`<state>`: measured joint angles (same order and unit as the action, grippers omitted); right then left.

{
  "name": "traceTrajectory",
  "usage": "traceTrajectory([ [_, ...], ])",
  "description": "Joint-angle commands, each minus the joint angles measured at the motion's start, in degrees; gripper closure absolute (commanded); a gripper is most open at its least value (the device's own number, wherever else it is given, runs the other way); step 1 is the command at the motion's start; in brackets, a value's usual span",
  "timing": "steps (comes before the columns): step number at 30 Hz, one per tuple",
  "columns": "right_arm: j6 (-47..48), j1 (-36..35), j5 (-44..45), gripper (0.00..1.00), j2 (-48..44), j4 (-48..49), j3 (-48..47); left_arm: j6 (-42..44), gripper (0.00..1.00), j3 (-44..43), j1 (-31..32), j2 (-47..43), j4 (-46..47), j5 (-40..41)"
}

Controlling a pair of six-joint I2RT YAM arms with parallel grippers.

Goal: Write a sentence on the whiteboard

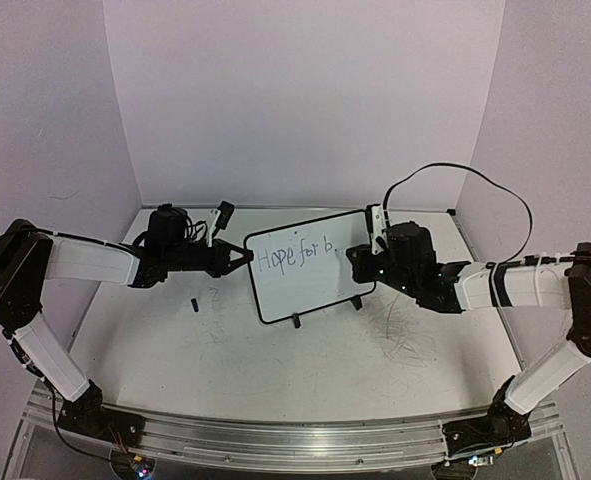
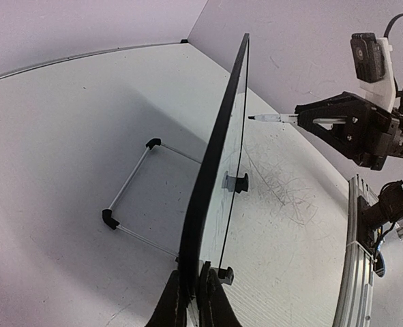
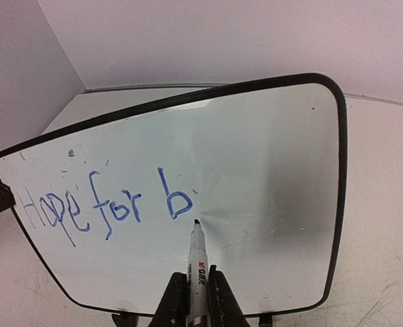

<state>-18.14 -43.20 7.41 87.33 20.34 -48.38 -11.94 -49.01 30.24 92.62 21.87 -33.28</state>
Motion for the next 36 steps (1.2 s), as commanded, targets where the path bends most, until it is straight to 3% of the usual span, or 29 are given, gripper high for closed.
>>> traceTrajectory([
  [1, 0.29, 0.48, -0.23, 1.00, -0.35, 1.77, -2.06, 2.89, 1.00, 0.60, -0.27, -1.49, -2.53, 3.66],
  [21, 0.40, 0.56, 0.43, 1.00, 3.25, 2.43, -4.38, 3.15, 1.00, 0.60, -0.27, -1.32, -2.70, 3.55],
  [36, -0.95, 0.69, 6.08, 1.00, 2.10, 2.36, -4.09, 3.24, 1.00, 0.91, -0.27, -1.69, -2.79, 3.64],
])
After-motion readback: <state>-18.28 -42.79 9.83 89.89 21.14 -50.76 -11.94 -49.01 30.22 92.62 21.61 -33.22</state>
